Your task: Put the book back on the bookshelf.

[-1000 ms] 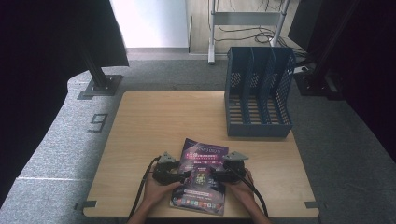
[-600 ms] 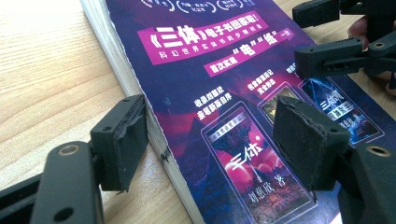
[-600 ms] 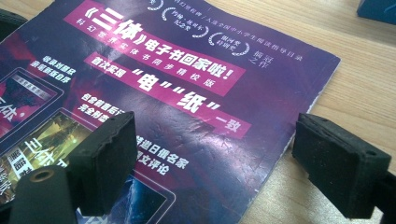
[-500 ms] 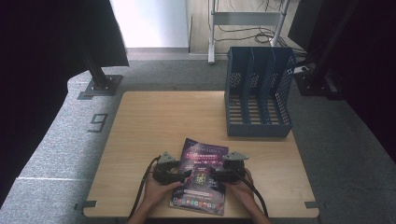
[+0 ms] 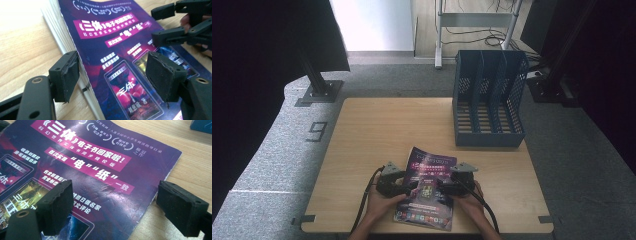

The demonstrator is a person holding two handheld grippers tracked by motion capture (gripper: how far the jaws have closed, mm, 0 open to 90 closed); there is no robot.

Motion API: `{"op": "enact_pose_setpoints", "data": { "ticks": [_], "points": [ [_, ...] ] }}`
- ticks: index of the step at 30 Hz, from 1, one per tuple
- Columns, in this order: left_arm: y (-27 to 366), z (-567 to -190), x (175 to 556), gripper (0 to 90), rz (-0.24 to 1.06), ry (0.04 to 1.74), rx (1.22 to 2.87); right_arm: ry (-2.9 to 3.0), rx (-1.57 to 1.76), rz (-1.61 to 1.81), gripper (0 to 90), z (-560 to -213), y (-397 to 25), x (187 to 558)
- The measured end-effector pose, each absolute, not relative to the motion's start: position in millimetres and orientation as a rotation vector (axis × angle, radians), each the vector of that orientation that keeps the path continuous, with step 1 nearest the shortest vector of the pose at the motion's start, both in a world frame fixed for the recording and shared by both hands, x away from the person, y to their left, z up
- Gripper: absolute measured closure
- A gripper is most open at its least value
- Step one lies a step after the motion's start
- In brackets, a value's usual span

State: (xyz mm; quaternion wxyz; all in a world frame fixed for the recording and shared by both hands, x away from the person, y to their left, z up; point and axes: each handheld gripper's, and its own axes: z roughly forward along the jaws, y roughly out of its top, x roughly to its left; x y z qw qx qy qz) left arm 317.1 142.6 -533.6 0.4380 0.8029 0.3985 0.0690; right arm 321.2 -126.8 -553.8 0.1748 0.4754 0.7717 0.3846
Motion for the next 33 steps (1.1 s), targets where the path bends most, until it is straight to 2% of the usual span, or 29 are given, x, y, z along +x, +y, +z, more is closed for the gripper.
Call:
{"op": "enact_pose_setpoints", "data": {
  "ticks": [9, 12, 26, 33],
  "points": [
    [143, -531, 320, 28.1, 0.123, 0.987, 1.957, 2.188, 1.350, 1.091, 13.7, -554, -127, 321],
    [140, -535, 322, 29.8, 0.051, 0.973, 1.957, 2.188, 1.351, 1.092, 13.7, -554, -127, 321],
    [136, -537, 334, 31.3, 0.074, 1.014, 2.014, 2.198, 1.346, 1.097, 13.3, -554, -128, 323],
    [127, -530, 343, 36.7, 0.058, 0.997, 2.048, 2.200, 1.345, 1.099, 13.0, -554, -128, 323]
  ]
}}
